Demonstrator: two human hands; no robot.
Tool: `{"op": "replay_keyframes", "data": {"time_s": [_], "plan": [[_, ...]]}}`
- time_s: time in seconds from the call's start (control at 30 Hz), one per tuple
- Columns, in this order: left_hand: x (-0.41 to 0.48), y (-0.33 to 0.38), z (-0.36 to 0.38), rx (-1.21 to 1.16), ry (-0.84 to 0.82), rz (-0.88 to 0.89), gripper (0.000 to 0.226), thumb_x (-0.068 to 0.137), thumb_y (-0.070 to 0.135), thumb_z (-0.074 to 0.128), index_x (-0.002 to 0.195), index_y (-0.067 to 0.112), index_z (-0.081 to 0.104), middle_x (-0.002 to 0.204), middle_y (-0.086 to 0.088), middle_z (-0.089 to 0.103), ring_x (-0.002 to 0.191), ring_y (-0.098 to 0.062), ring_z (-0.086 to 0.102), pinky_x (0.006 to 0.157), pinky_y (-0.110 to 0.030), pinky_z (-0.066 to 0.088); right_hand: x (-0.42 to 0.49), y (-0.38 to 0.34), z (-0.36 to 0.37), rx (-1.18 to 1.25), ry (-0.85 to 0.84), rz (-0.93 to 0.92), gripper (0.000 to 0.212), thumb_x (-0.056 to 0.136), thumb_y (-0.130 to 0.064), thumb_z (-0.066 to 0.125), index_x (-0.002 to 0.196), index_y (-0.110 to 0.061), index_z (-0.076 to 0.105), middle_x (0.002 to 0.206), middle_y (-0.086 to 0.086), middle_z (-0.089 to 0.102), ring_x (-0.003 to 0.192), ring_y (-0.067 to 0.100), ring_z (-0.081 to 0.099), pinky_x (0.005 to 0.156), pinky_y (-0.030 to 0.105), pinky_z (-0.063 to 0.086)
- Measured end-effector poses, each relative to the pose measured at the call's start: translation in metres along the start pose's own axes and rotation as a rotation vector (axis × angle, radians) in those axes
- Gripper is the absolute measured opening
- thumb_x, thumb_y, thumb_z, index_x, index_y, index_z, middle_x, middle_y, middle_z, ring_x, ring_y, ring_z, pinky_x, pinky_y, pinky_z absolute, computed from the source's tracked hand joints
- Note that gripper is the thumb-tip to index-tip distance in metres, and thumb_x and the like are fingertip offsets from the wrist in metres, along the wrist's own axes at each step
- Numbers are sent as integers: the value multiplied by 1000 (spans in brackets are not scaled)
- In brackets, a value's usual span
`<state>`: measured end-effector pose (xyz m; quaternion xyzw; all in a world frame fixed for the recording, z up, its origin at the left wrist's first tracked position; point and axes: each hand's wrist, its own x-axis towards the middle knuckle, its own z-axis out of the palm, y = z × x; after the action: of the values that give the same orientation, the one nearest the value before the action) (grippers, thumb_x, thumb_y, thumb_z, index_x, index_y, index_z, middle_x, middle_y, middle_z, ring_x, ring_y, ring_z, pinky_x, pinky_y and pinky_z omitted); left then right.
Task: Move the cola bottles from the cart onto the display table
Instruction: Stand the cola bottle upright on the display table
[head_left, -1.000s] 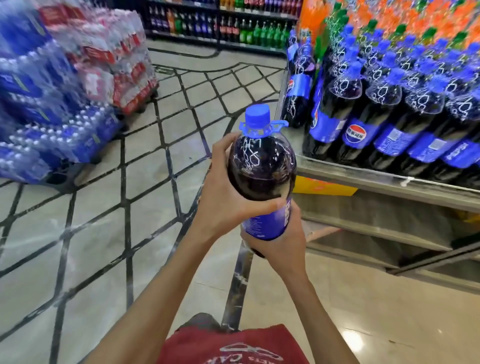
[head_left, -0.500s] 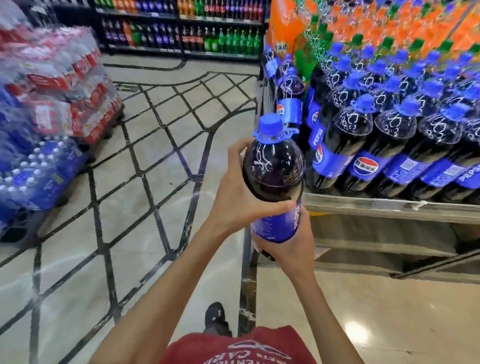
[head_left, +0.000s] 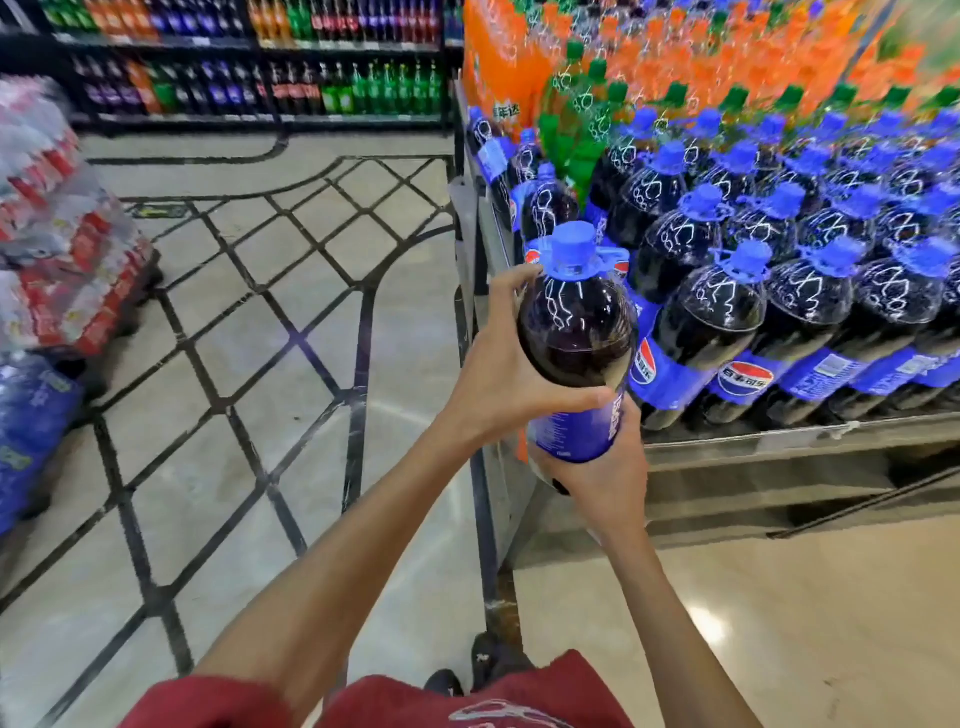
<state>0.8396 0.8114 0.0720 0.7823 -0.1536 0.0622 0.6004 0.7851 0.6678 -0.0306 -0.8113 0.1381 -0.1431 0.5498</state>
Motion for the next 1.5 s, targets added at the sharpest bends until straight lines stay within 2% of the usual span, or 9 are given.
{"op": "replay_keyframes", "data": {"time_s": [0.37, 0.53, 0.6, 0.7, 0.83, 1.07, 1.23, 1.37, 1.5], "plan": [[74, -36, 19, 25, -65, 14, 110, 50, 33, 98, 133, 39, 25, 125, 5, 61, 115, -14, 63, 99, -45, 52, 78, 27, 19, -68, 71, -16, 108, 48, -54, 94, 140, -36, 41, 131, -9, 58, 117, 18, 60, 95, 47, 54], [87, -53, 21, 7, -122, 32, 113, 51, 28, 100, 135, 34, 25, 129, 3, 55, 120, -17, 60, 101, -46, 50, 86, 36, 26, -105, 129, -3, 112, 50, -42, 98, 146, -32, 40, 140, -5, 52, 129, 17, 49, 101, 36, 47], [88, -57, 21, -11, -143, 30, 112, 52, 21, 101, 134, 33, 26, 130, 11, 54, 122, -13, 59, 103, -44, 50, 86, 39, 28, -114, 142, 21, 113, 51, -40, 99, 147, -32, 40, 141, -4, 51, 130, 16, 48, 100, 36, 47], [92, -63, 21, 6, -215, 22, 113, 54, 18, 101, 133, 38, 23, 121, 42, 47, 118, 2, 57, 106, -34, 48, 87, 42, 32, -120, 184, 39, 111, 52, -37, 98, 147, -32, 40, 138, -6, 51, 130, 17, 46, 99, 38, 47], [101, -69, 23, 18, -289, 26, 115, 53, 20, 100, 134, 42, 22, 114, 46, 48, 114, 0, 60, 103, -37, 50, 87, 42, 38, -126, 260, 52, 111, 50, -33, 99, 145, -29, 42, 130, -14, 48, 128, 13, 42, 93, 29, 40], [118, -71, 28, 8, -407, 120, 116, 53, 22, 100, 141, 27, 25, 128, 5, 59, 116, -8, 61, 100, -27, 48, 88, 48, 55, -244, 404, 88, 115, 50, -40, 100, 144, -9, 43, 139, 9, 43, 128, 22, 40, 98, 30, 39], [121, -72, 37, 80, -515, 195, 117, 53, 28, 100, 142, 29, 24, 136, 5, 52, 124, -9, 56, 107, -31, 44, 87, 47, 65, -280, 469, 178, 112, 48, -39, 101, 137, -4, 44, 134, 12, 46, 125, 32, 46, 89, 47, 50], [124, -72, 41, 95, -514, 195, 116, 52, 31, 99, 141, 31, 25, 131, 7, 56, 119, -11, 59, 103, -39, 48, 87, 44, 67, -235, 509, 182, 109, 48, -39, 101, 137, -8, 46, 134, 11, 48, 125, 32, 47, 88, 45, 48], [135, -70, 41, 122, -522, 193, 114, 53, 33, 100, 139, 32, 24, 123, 14, 57, 113, -6, 60, 99, -32, 49, 88, 38, 68, -214, 546, 176, 107, 49, -42, 99, 137, -10, 47, 130, 10, 49, 123, 28, 44, 89, 42, 47]]}}
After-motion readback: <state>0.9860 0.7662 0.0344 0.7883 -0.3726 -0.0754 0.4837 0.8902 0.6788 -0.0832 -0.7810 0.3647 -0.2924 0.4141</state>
